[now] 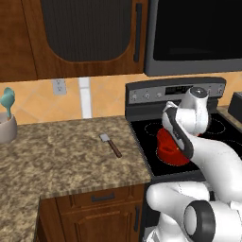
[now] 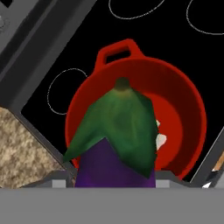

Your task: Put the eggplant and garlic in the pot. Retrieve the spatula and lightly stir the vegetables in the pot.

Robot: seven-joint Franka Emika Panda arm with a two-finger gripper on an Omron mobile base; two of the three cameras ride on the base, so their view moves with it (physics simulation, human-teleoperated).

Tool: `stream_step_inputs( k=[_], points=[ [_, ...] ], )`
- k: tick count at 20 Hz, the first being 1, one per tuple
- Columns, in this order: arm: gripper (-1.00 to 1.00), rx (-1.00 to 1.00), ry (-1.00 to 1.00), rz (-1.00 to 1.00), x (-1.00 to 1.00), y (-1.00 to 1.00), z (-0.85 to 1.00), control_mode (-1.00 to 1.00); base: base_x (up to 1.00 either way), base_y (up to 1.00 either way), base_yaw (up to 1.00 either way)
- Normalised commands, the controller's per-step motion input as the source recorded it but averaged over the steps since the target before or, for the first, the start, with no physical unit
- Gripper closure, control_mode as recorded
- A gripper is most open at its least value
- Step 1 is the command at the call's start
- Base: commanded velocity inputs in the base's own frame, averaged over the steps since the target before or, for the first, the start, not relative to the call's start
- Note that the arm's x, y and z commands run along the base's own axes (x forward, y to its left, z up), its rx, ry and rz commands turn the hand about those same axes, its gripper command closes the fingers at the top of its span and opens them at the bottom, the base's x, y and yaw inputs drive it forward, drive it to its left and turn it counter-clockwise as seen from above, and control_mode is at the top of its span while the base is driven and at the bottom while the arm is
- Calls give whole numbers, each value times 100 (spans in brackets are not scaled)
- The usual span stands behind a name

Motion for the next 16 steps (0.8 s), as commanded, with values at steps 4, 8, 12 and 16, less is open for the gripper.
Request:
stream_step_inputs(
  k=[4,8,12,16],
  points=[
    [100,0,3,-2,37,-59,-78,-100,0,0,0],
    [100,0,6,0,36,-39,-75,-100,0,0,0],
    [100,0,11,0,61,-9,-40,-100,0,0,0],
    [100,2,16,0,70,-13,-20,-100,0,0,0]
  ],
)
